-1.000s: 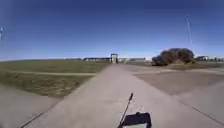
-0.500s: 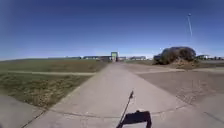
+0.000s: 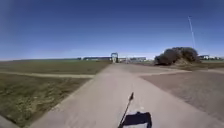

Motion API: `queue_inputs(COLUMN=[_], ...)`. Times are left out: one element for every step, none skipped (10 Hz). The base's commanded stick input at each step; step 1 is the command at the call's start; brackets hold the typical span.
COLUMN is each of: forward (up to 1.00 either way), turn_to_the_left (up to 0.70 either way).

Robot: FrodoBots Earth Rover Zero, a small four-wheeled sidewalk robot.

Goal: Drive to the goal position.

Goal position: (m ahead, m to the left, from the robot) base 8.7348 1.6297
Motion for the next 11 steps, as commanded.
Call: queue_inputs(forward=[1.0, 1.0, 1.0, 1.0, 1.0, 1.0, 1.0, 1.0, 1.0, 1.0, 1.0], turn_to_the_left=[0.0, 0.0, 0.0, 0.0, 0.0, 0.0, 0.0, 0.0, 0.0, 0.0, 0.0])
